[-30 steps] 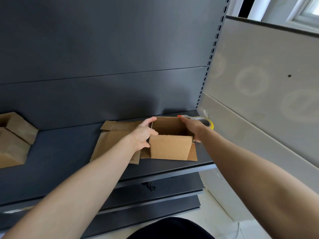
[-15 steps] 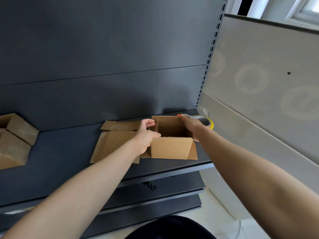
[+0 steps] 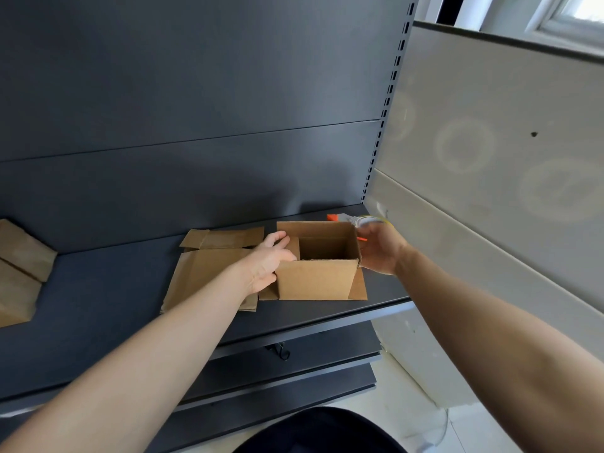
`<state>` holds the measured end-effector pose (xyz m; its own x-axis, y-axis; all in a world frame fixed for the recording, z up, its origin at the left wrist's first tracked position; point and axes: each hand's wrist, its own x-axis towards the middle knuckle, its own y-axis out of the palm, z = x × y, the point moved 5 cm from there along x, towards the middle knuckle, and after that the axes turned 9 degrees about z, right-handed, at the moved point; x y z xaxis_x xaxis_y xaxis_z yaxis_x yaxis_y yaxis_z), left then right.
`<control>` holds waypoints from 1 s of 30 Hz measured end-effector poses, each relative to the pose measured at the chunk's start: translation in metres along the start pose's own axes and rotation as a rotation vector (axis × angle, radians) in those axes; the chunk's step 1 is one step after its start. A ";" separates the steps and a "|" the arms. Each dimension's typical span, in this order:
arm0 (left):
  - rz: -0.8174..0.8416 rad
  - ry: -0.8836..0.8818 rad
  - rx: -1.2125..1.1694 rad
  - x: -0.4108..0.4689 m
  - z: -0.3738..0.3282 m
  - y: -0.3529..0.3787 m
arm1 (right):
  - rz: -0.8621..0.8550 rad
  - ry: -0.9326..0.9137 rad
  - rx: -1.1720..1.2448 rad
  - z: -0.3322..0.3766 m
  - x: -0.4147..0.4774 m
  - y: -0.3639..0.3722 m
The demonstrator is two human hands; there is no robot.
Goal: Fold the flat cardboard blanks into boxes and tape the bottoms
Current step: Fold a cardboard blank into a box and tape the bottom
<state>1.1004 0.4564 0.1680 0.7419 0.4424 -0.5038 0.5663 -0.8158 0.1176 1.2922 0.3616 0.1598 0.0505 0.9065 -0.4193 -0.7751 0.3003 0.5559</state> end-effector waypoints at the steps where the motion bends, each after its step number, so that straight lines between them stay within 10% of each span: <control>1: 0.006 -0.001 0.002 0.000 0.000 0.000 | 0.010 0.000 -0.021 -0.003 -0.001 -0.002; 13: 0.080 -0.023 0.056 -0.001 -0.002 0.004 | -0.156 0.191 -0.491 -0.016 0.015 -0.001; 30: -0.207 0.088 0.264 0.004 0.004 0.002 | -0.149 0.144 -0.189 -0.004 0.004 0.011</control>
<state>1.1031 0.4555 0.1630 0.6555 0.6300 -0.4165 0.6046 -0.7682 -0.2106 1.2814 0.3671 0.1620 0.0936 0.8008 -0.5916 -0.8704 0.3543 0.3419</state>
